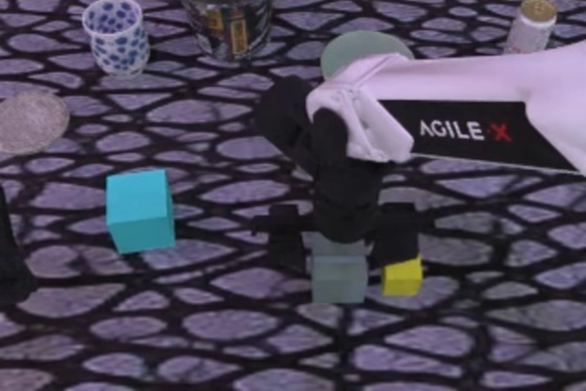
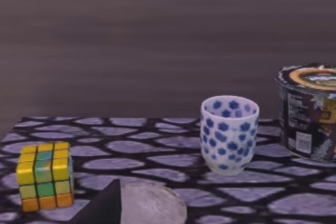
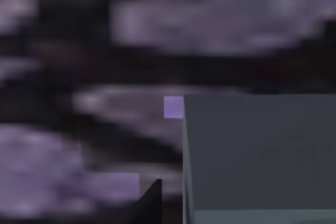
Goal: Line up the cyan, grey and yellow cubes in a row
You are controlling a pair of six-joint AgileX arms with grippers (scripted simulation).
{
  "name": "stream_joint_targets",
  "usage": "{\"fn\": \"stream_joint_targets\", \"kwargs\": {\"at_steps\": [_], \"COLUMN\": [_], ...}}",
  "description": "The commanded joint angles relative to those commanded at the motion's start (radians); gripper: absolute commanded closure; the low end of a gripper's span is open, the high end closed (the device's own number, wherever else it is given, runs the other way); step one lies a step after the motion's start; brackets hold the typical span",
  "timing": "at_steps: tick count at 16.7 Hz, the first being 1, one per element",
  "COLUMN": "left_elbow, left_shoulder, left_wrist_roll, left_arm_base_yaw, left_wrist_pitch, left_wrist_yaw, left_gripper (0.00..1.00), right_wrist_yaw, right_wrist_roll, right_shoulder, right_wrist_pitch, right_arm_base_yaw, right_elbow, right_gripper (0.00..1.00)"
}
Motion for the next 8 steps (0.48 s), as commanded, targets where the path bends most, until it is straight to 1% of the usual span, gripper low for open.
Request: {"fn": "stream_joint_targets", "kwargs": {"at_steps": [1, 8], "left_elbow": [0.0, 0.0], "left_shoulder": [0.0, 0.0], "left_wrist_roll": [0.0, 0.0], "left_arm_base_yaw": [0.0, 0.0], "left_wrist_pitch": [0.0, 0.0], "left_wrist_yaw": [0.0, 0.0], "left_gripper": [0.0, 0.0], "right_wrist_yaw": [0.0, 0.0], "right_wrist_roll": [0.0, 0.0], "right_shoulder": [0.0, 0.0], "right_wrist_pitch": [0.0, 0.0], "right_arm_base_yaw": [0.0, 0.0], "right_elbow": [0.0, 0.0], "right_gripper": [0.0, 0.0]}}
